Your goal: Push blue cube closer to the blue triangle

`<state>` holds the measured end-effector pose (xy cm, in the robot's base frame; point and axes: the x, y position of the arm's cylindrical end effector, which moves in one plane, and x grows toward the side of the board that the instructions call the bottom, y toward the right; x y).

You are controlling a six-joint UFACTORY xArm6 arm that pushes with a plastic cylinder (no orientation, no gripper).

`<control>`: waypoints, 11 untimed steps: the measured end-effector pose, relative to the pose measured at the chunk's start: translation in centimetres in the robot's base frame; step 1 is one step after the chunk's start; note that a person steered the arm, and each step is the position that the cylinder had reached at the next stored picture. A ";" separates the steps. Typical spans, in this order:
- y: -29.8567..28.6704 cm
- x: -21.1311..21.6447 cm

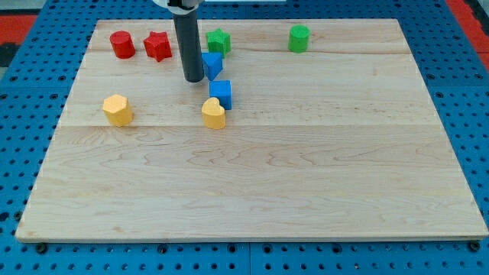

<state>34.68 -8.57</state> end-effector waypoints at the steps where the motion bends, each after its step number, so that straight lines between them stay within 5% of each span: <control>1: 1.3 0.0; 4: 10.7 1.0; 6: 8.1 7.2; 11: 6.0 5.4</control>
